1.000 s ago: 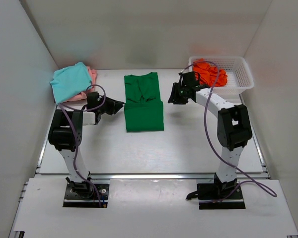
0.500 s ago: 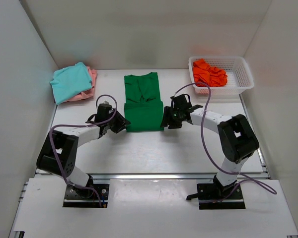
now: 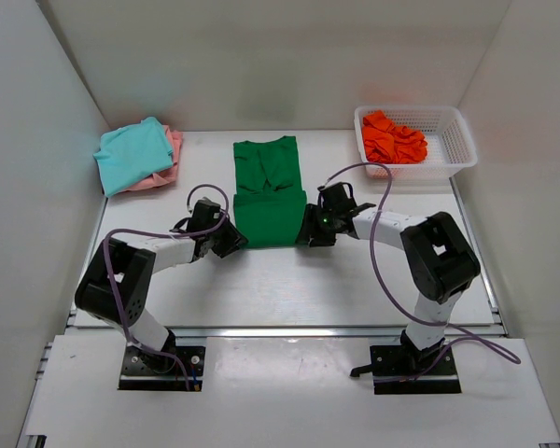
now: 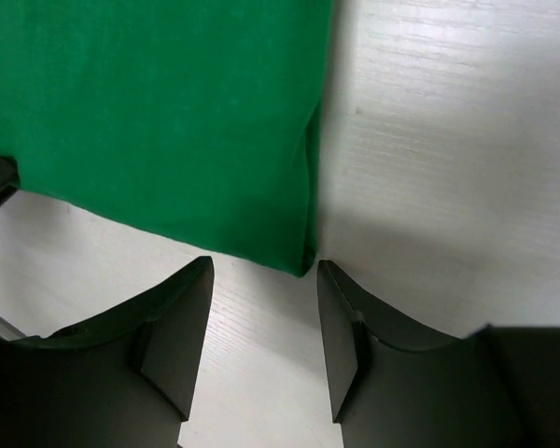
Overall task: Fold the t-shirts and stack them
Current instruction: Grab one side of the 2/3 rectangular tshirt with both arms, then fold the long partially folded tshirt into a neat square
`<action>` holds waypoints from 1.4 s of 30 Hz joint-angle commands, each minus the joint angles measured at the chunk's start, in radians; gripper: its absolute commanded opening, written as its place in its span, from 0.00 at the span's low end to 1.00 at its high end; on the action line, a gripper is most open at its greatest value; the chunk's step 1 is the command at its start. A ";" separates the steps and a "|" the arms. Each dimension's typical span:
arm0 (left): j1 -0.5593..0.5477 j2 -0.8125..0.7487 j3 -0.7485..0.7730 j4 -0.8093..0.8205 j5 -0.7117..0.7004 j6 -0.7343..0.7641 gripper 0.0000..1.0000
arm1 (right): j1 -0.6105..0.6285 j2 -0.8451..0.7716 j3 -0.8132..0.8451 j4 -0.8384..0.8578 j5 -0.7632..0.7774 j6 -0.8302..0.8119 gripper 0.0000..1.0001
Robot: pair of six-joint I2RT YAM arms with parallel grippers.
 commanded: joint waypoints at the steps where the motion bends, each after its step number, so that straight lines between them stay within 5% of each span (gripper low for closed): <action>1: -0.022 0.032 -0.012 -0.030 -0.048 -0.011 0.50 | 0.000 0.050 0.006 0.010 0.015 0.013 0.46; 3: -0.028 0.067 0.023 -0.052 -0.043 -0.005 0.49 | -0.003 0.068 0.025 0.003 0.009 0.004 0.44; 4: -0.031 0.084 0.031 -0.061 -0.042 0.000 0.40 | -0.004 0.073 0.026 0.000 -0.005 0.010 0.39; 5: -0.034 0.092 0.037 -0.061 -0.031 -0.006 0.22 | -0.009 0.074 0.034 -0.007 -0.014 0.004 0.21; 6: -0.032 0.097 0.035 -0.063 -0.028 -0.005 0.14 | -0.014 0.076 0.043 -0.010 -0.027 -0.005 0.05; 7: -0.031 0.091 0.037 -0.067 -0.025 -0.006 0.00 | -0.017 0.082 0.045 -0.018 -0.039 -0.008 0.00; 15: -0.045 -0.081 -0.060 -0.233 0.019 0.069 0.00 | 0.021 -0.099 -0.055 -0.137 -0.065 -0.075 0.00; 22: -0.078 -0.496 -0.303 -0.443 0.067 0.008 0.00 | 0.166 -0.367 -0.240 -0.220 -0.071 -0.076 0.00; 27: -0.109 -0.771 -0.336 -0.598 0.090 -0.072 0.00 | 0.204 -0.487 -0.277 -0.311 -0.142 -0.082 0.00; 35: -0.054 -0.764 -0.155 -0.640 0.096 -0.055 0.00 | 0.145 -0.527 -0.169 -0.437 -0.209 -0.123 0.00; 42: 0.060 -0.517 0.063 -0.537 0.151 0.040 0.00 | -0.015 -0.380 0.067 -0.507 -0.258 -0.220 0.00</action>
